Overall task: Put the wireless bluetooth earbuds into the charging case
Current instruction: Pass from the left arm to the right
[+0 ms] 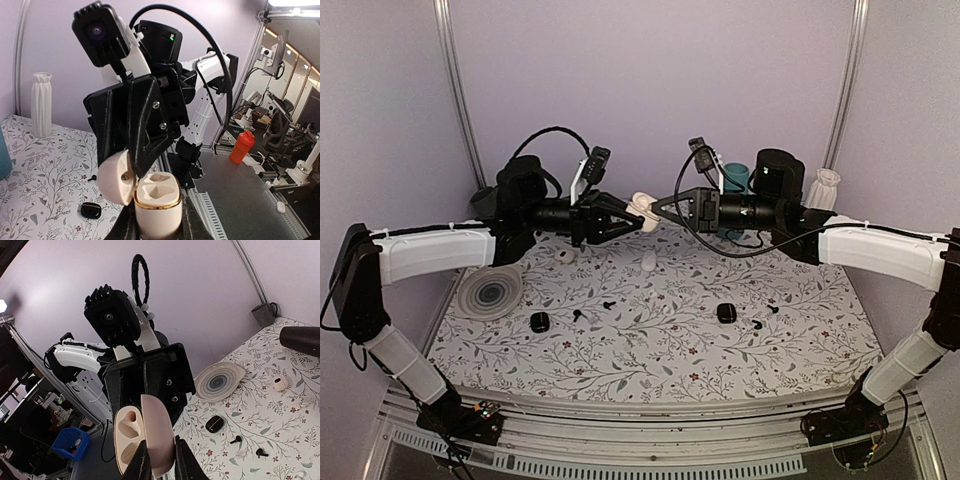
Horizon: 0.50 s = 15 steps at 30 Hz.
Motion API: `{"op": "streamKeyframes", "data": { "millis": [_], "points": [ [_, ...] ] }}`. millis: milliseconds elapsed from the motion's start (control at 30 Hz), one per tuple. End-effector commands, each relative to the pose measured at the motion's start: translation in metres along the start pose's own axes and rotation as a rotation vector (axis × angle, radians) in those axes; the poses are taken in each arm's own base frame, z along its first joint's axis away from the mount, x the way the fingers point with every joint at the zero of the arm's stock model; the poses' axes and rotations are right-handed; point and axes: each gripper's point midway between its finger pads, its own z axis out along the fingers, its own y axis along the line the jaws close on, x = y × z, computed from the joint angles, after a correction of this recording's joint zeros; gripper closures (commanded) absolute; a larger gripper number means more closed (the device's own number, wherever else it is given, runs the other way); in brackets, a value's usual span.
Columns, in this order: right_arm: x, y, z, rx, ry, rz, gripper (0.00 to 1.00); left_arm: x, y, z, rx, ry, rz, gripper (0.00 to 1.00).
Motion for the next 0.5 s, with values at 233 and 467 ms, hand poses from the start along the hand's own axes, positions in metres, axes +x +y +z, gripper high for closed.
{"op": "streamKeyframes", "data": {
  "millis": [233, 467],
  "points": [
    [-0.0082, 0.0128, 0.0038, -0.042, -0.009, -0.024, 0.95, -0.0049, -0.0004, 0.0063, 0.006, -0.003, 0.035, 0.92],
    [-0.0023, 0.0102, 0.0019, -0.021, 0.016, -0.055, 0.96, -0.0006, 0.0022, 0.0038, -0.016, 0.012, 0.032, 0.61]
  ]
}}
